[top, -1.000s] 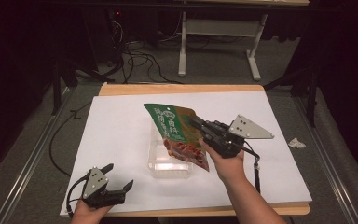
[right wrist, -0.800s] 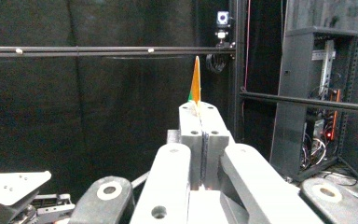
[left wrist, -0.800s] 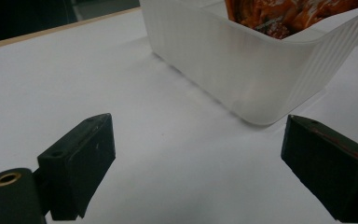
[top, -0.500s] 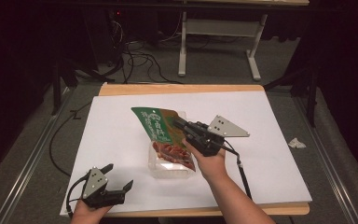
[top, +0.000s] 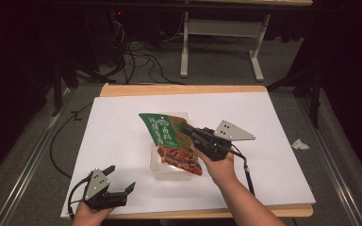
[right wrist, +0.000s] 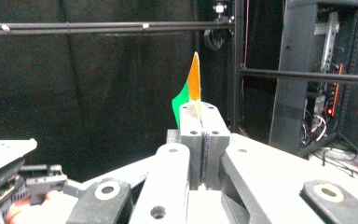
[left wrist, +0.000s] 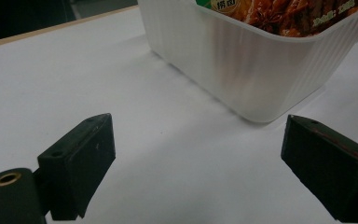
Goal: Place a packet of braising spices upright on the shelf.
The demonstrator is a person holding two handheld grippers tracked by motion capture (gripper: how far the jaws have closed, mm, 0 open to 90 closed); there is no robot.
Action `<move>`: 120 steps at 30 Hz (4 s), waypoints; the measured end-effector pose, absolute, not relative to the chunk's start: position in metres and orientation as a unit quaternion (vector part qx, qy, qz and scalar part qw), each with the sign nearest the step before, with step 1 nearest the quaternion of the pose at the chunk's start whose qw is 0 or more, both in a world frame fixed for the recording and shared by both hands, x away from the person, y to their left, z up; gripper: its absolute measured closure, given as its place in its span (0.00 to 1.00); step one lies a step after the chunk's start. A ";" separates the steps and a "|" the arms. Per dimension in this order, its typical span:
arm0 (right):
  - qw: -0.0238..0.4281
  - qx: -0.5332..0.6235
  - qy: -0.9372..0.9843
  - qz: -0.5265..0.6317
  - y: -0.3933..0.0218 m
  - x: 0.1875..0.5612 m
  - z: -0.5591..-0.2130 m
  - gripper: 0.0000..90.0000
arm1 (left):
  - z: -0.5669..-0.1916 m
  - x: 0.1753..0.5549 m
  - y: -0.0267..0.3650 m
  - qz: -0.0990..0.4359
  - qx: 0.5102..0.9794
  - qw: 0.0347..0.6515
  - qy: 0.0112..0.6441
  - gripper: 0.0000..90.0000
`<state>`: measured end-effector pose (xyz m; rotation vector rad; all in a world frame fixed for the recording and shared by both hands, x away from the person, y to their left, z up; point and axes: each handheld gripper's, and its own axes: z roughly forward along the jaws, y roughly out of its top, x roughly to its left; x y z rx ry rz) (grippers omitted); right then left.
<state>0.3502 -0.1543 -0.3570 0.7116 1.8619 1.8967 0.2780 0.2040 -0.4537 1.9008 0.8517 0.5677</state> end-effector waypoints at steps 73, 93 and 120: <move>0.038 0.304 0.772 0.556 -0.161 0.406 -0.391 1.00 | -0.456 0.278 0.201 0.228 0.787 0.463 0.339 0.12; 0.165 0.259 0.683 0.663 -0.150 0.346 -0.394 1.00 | -0.455 0.277 0.200 0.230 0.787 0.464 0.336 0.12; 0.170 0.280 0.691 0.645 -0.153 0.346 -0.419 1.00 | -0.455 0.277 0.199 0.226 0.789 0.464 0.333 0.12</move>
